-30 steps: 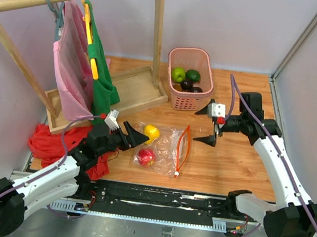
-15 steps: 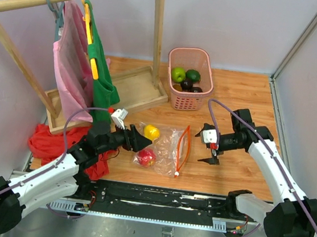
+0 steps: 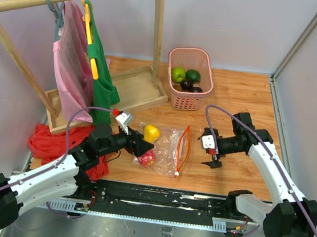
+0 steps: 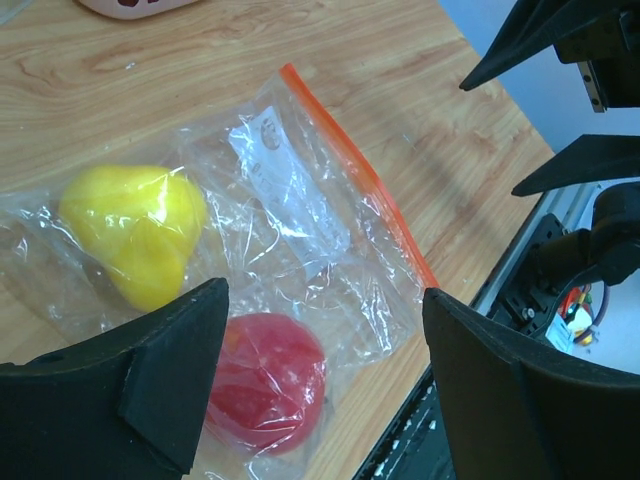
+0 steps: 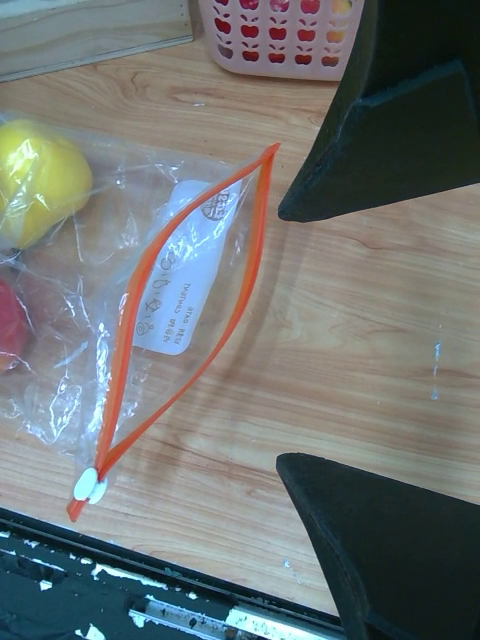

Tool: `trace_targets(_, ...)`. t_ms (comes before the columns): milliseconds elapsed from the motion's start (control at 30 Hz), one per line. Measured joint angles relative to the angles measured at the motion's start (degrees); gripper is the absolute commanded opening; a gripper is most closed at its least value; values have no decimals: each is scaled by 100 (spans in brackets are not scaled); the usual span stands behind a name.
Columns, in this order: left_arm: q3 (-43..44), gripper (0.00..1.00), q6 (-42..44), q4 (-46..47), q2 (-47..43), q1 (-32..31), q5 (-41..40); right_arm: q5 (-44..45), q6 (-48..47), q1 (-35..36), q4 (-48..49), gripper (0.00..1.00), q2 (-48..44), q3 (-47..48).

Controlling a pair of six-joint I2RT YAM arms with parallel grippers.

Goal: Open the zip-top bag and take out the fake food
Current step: Pick up the fake fruit from the zipper food storage bag.

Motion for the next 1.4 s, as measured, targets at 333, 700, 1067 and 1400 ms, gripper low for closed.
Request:
trace_targets(333,-437,87,271,505,-173,-4,0,55,-275,-122,-35,100,85,-111)
trace_targets(700,-859,87,-151,931,-334,-4,-168,90,-706,-227,-131,99,90,-365)
trace_targets(1067,-940,85,-623,1102,-332,-4,-389,142,-758,-234,-153,97,221,-433)
trace_targets(1400,-855,80,-1045,680,26,-4,-481,142,-533,-175,72,81,363,-417)
